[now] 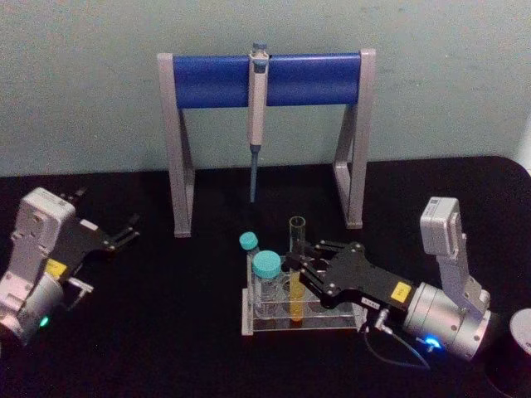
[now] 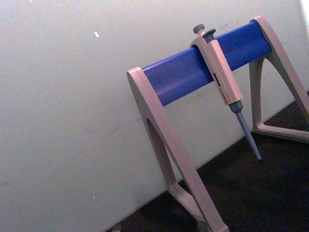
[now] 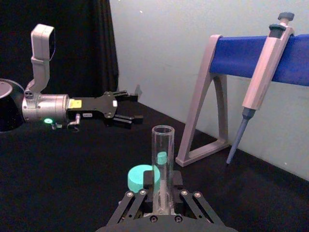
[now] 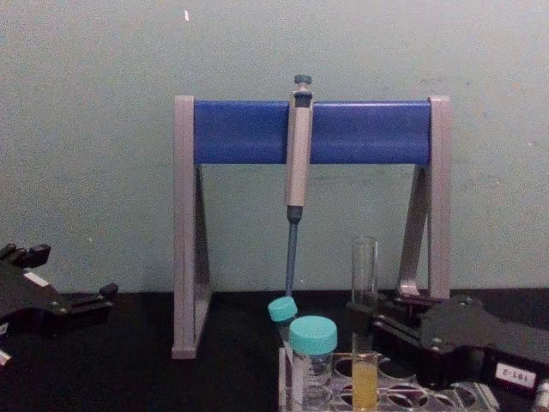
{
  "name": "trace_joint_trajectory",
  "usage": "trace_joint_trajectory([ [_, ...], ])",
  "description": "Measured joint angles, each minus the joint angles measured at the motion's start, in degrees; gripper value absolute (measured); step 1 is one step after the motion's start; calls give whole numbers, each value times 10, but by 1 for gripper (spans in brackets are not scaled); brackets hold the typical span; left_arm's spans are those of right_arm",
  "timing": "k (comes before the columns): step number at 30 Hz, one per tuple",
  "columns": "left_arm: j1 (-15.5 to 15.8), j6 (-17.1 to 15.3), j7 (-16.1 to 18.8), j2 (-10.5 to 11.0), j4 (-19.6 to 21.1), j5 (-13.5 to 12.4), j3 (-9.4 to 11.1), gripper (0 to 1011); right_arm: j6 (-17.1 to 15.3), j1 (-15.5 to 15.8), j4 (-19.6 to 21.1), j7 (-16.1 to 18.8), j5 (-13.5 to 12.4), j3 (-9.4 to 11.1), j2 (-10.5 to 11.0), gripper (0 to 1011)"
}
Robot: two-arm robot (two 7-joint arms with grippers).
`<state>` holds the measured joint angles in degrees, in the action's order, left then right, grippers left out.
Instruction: Pick up the test tube from the test tube rack, shake it, then place it back into the test tube rack.
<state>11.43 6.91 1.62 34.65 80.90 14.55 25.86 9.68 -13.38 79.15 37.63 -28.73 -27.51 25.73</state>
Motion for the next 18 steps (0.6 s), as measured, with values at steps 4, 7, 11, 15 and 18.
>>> trace_joint_trajectory([
  [4, 0, 0, 0, 0, 0, 0, 0, 1001, 0, 0, 0, 0, 0, 0, 0, 221],
  [7, 0, 0, 0, 0, 0, 0, 0, 1001, 0, 0, 0, 0, 0, 0, 0, 221],
  [11, 0, 0, 0, 0, 0, 0, 0, 1001, 0, 0, 0, 1, 0, 0, 0, 224],
  [15, 0, 0, 0, 0, 0, 0, 0, 1001, -2, 0, 0, 1, 0, 0, 0, 311],
  [18, 0, 0, 0, 0, 0, 0, 0, 1001, -2, 0, -1, 1, 0, 0, 0, 408],
])
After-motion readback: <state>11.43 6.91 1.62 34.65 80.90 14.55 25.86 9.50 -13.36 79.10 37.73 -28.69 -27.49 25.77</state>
